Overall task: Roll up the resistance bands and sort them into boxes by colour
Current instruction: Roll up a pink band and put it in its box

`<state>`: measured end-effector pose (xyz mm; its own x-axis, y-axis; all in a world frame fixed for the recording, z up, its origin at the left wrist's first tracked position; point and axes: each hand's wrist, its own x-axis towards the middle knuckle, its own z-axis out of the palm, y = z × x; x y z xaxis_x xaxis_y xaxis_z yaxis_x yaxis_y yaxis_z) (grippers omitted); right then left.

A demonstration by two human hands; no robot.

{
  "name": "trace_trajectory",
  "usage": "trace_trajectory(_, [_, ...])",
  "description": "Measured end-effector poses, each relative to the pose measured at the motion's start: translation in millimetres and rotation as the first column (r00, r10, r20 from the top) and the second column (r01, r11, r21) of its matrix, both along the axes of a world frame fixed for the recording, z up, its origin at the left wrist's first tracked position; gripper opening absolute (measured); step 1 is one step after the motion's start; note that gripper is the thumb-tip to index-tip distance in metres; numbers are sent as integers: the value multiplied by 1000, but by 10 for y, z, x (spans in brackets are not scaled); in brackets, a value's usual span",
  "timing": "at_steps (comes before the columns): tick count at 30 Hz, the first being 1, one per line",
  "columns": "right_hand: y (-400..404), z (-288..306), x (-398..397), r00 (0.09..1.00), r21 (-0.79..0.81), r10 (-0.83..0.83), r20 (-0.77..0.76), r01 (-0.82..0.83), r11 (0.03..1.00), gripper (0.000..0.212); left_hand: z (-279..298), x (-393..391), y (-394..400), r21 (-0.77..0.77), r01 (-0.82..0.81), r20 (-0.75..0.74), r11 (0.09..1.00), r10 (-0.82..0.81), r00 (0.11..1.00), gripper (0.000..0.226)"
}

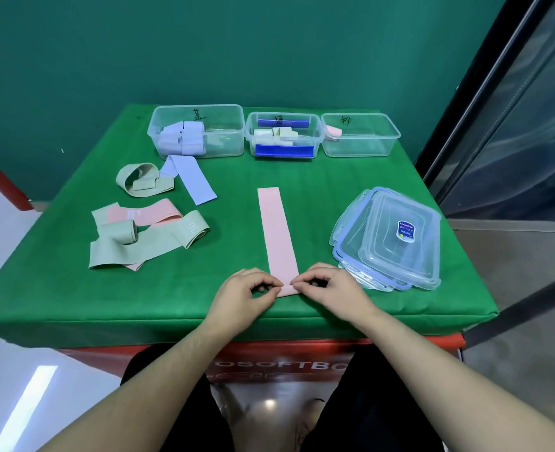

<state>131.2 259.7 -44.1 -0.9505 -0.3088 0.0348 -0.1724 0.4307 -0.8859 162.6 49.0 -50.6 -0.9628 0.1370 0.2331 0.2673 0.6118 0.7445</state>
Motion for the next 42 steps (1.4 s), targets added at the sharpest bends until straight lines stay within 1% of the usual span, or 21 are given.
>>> trace_trajectory(2, [-44,-19,-2,999,-2,-32,-13,32,999,7,-13,-7,9,2,-8,-2,1000,8,1000,16])
trace_trajectory(5, [-65,-99,10,994,70,-36,-101,43,997,8,-34,0,4,-27,10,-36,1000,-11,999,12])
trace_trajectory(7, [-59,-130,16,991,108,-33,-126,47,993,8,-39,9,-2,-62,19,-54,998,-22,998,9])
trace_trajectory(12, [-53,-155,38,982,162,-38,-187,69,984,6,-96,22,-8,-135,13,-66,991,-22,998,19])
trace_trajectory(15, [-35,-167,72,975,143,-19,-222,52,988,7,-98,19,2,-127,20,-73,992,-30,997,28])
trace_trajectory(19, [-3,-147,89,966,99,27,-255,-2,995,25,-85,16,7,-133,25,-75,991,-35,997,25])
trace_trajectory(21, [-9,-137,96,963,94,37,-266,-12,995,30,-80,16,6,-123,21,-79,992,-31,996,34])
trace_trajectory(23, [-22,-142,100,959,96,38,-281,-11,995,29,-81,15,4,-110,22,-73,994,-30,997,39])
trace_trajectory(25, [-26,-139,86,961,111,37,-273,-7,994,20,-77,17,9,-111,22,-71,994,-30,997,40])
trace_trajectory(27, [-29,-135,58,968,129,45,-245,-14,992,9,-79,14,8,-113,20,-78,993,-29,997,39])
trace_trajectory(29, [-40,-125,37,975,154,46,-217,-12,988,5,-80,9,12,-112,19,-71,994,-27,997,38])
trace_trajectory(32, [-69,-117,31,978,186,39,-205,0,983,6,-73,10,14,-114,13,-61,993,-20,998,33])
trace_trajectory(35, [-79,-82,36,978,215,45,-202,-1,977,8,-62,4,26,-104,-5,-63,995,-2,998,14])
trace_trajectory(36, [-80,-68,34,979,217,44,-199,0,976,8,-52,2,30,-96,-8,-65,995,2,998,12])
trace_trajectory(39, [-82,-64,27,980,211,37,-195,5,977,6,-32,14,31,-85,-12,-66,996,6,998,14])
trace_trajectory(42, [-75,-95,45,974,212,31,-224,18,977,5,-23,33,32,-101,-15,-65,995,8,998,13])
